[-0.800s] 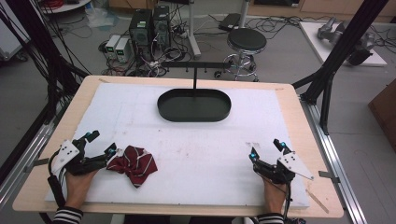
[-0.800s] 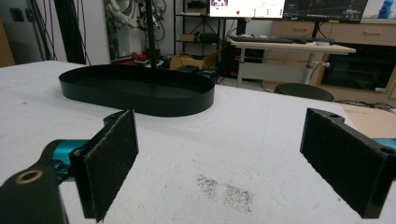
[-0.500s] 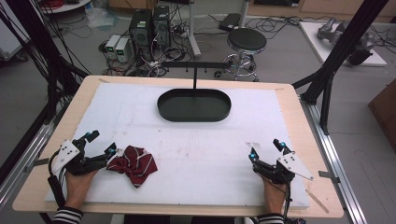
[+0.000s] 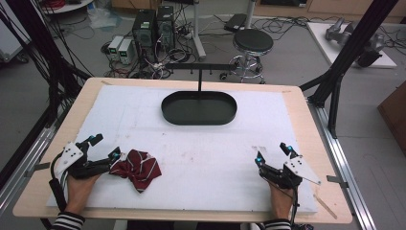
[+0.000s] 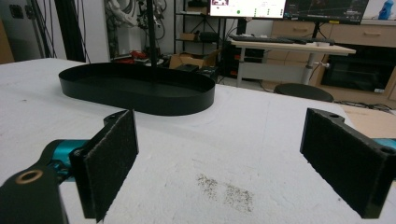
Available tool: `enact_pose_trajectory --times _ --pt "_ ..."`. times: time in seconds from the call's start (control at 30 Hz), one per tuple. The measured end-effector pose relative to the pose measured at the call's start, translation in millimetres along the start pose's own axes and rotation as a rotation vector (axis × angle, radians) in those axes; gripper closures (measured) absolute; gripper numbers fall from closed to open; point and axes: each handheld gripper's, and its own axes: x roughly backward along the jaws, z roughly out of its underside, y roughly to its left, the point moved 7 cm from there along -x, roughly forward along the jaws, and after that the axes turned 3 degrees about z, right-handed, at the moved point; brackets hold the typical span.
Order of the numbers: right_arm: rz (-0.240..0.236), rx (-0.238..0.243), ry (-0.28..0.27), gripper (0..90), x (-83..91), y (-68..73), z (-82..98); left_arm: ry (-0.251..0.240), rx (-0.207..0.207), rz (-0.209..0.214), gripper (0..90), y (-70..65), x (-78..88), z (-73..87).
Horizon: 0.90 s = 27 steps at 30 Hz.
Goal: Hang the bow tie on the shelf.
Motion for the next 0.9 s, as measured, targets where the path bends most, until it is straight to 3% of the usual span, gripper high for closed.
enact_pose_trajectory --times 0.2,0.37,0.63,0.9 --pt "-0.001 0.004 -0.004 10.4 -0.4 -0.5 -0.3 0.017 -0.012 0.022 15.8 -1.1 -2.7 -11.3" --pt "-0.001 0.006 -0.003 10.4 -0.3 -0.4 -0.2 0.055 -0.047 0.039 16.1 -3.2 -6.8 -21.9" --pt "-0.001 0.001 -0.002 10.4 -0.3 -0.3 -0.1 0.144 -0.075 0.111 16.1 -9.8 -13.2 -32.9" --pt "-0.001 0.002 -0.002 10.4 -0.2 -0.3 -0.2 0.197 -0.109 0.153 16.1 -20.4 -11.0 -41.4"
